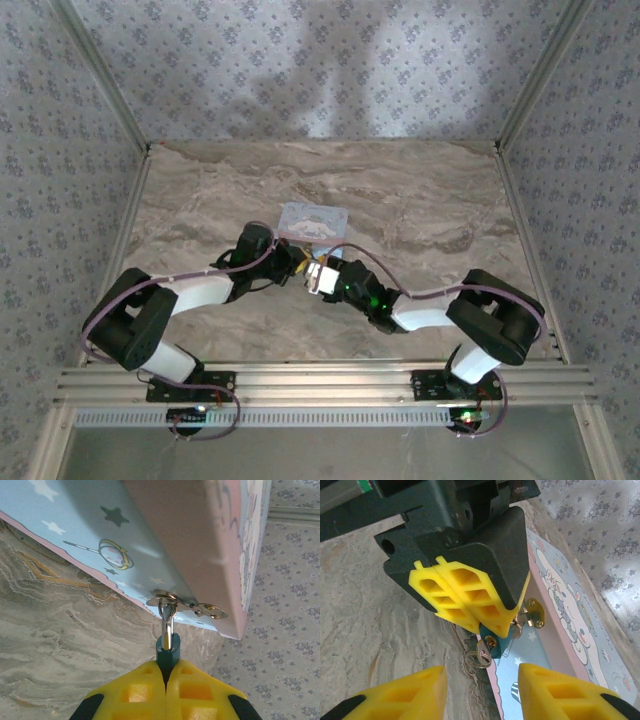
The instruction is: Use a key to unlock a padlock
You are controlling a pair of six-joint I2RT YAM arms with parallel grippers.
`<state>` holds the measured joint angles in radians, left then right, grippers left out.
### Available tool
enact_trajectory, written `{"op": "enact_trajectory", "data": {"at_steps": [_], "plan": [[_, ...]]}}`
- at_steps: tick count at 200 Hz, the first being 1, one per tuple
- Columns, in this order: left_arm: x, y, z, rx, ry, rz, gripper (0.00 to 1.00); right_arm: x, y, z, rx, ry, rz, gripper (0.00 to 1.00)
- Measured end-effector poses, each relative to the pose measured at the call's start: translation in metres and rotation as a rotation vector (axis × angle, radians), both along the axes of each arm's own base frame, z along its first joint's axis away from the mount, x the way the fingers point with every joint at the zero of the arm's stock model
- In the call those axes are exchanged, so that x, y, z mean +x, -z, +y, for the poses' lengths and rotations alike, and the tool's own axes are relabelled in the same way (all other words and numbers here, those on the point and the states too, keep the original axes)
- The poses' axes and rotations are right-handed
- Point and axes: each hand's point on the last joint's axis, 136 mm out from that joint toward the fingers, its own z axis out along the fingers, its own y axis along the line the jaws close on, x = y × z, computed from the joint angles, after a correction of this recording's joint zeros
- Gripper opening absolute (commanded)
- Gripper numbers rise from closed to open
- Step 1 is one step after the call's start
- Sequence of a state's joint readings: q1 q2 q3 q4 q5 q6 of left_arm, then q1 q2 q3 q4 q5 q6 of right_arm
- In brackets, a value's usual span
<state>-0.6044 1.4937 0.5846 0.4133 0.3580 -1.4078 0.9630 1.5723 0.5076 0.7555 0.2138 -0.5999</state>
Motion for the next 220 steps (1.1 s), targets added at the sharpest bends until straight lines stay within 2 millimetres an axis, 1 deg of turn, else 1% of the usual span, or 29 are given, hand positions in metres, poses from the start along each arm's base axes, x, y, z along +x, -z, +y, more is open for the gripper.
{"op": "enact_trajectory", "data": {"at_steps": [52, 151, 220], "plan": [[0.0, 0.0, 0.0, 0.0, 0.0, 0.0, 0.0, 0.005, -0.001, 0.002, 0.005, 0.016, -0.012, 0.3], [0.0, 0.0, 0.0, 0.0, 0.0, 0.0, 0.0, 0.012, 0.007, 0.006, -0.005, 0.039, -0.017, 0.22], [0.001, 0.0, 0.0, 0.002, -0.004, -0.001, 0.0, 0.014, 0.01, 0.008, -0.006, 0.045, -0.021, 0.12]]}}
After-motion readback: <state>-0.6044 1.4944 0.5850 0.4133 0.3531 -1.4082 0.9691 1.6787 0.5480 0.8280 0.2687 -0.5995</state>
